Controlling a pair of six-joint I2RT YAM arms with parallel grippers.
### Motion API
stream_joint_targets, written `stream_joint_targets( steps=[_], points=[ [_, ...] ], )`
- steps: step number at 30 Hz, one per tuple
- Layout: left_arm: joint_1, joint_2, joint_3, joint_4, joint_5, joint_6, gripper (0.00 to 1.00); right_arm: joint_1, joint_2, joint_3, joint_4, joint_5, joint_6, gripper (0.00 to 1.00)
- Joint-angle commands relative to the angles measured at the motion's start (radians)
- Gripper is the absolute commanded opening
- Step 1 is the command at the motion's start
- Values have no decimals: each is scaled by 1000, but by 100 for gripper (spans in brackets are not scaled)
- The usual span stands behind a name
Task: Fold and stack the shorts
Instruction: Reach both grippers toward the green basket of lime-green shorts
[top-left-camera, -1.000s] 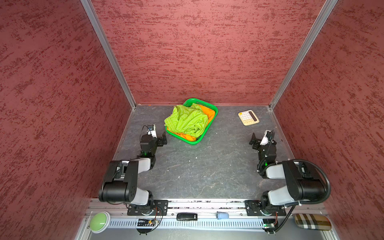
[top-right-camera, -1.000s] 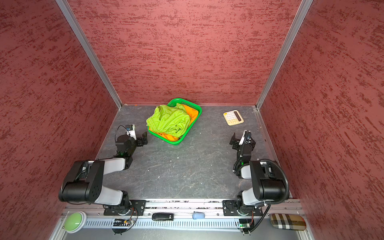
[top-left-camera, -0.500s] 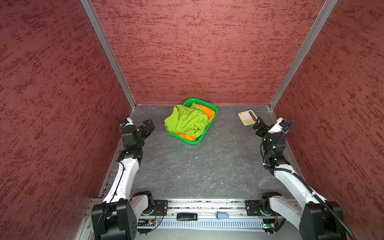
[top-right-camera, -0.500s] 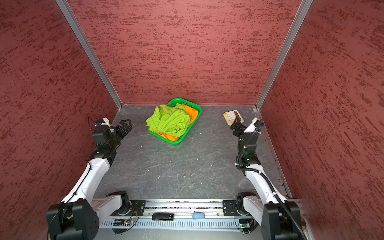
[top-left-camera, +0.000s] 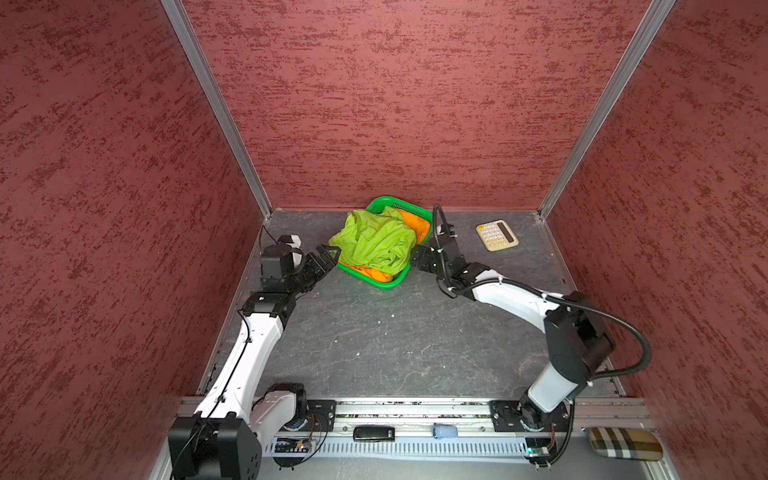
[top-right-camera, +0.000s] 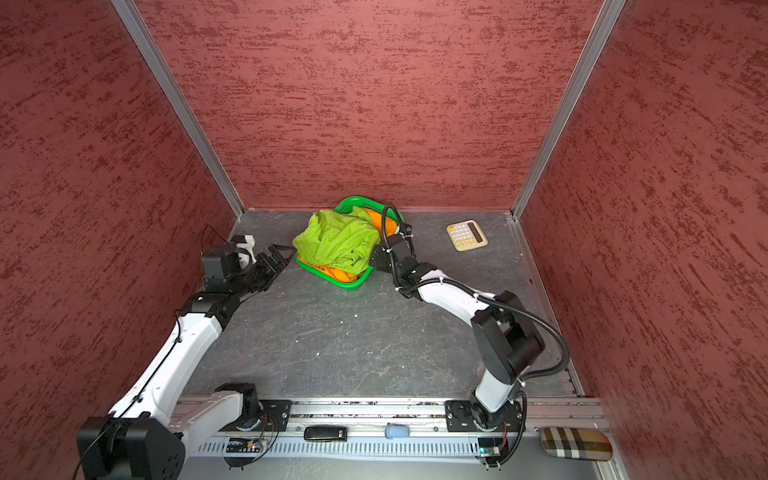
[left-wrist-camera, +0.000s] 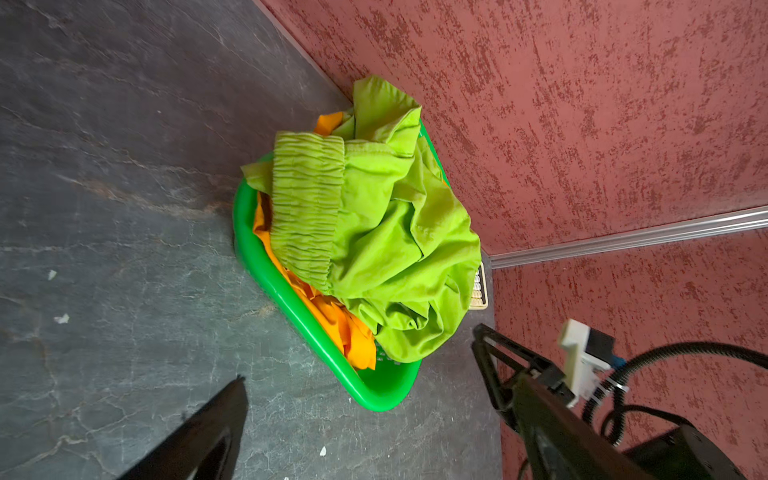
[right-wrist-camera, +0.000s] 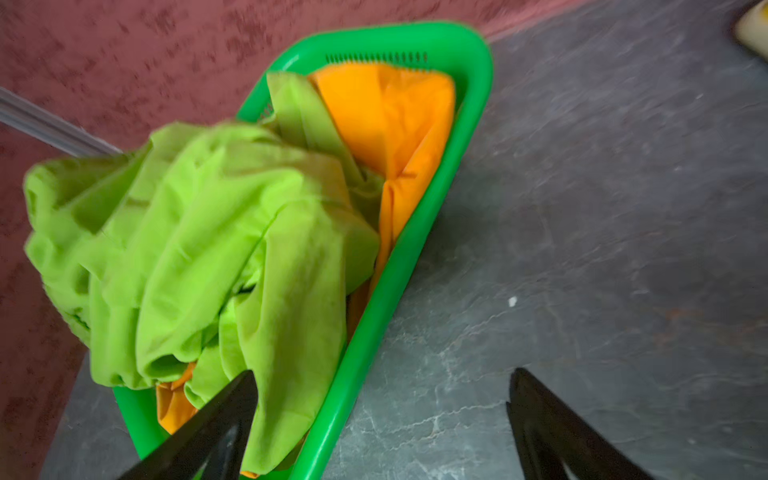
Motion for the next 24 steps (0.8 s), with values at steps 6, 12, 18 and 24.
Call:
stream_joint_targets(
  steps=[6,12,18,24],
  points=[
    [-83,-15,-35,-17,28,10,99,19,181,175,-114,-59,45,80],
    [-85,-34,-44,-34,41,33,99,20,235,216,-158,-74,3,56],
    [-85,-62,-41,-36,29,44,99,21,209,169,-214,-24,-72,24],
    [-86,-82,-21,-60,31,58,99,7,70,12,-268,62,-141,8]
  ],
)
